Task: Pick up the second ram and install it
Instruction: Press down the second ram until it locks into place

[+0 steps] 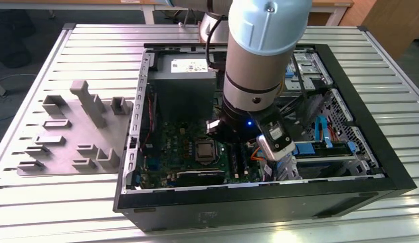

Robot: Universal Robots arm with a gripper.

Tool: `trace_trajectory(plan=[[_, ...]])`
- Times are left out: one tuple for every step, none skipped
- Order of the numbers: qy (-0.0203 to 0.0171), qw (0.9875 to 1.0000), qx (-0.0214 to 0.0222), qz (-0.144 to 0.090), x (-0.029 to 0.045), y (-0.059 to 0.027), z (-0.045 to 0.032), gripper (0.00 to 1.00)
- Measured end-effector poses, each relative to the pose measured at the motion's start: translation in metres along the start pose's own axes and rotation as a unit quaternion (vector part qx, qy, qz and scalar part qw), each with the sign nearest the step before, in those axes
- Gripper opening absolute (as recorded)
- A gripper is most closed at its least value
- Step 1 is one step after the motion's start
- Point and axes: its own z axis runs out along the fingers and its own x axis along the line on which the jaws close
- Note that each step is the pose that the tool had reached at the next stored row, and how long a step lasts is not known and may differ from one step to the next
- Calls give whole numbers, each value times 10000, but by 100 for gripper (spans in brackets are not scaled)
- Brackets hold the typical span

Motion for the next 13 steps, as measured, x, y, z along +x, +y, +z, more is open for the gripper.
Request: trace_trajectory(plan=[[0,10000,3,0,0,-9,0,11],[0,10000,4,0,0,-16,-1,11],[0,10000,4,1,0,-17,-2,11],[0,10000,4,0,0,-19,-2,11],[0,10000,4,0,-1,-22,-1,11],[0,10000,3,0,-1,-29,-1,11],[0,10000,4,-1,-2,-44,-2,11],[0,10000,4,0,-2,-59,-3,11],[0,10000,3,0,-2,-74,-3,11],[0,10000,4,0,-3,-88,-4,11],[0,10000,4,0,-3,-102,-4,11],[0,10000,4,0,-4,-119,-5,11],[0,10000,4,0,-4,-136,-6,11]])
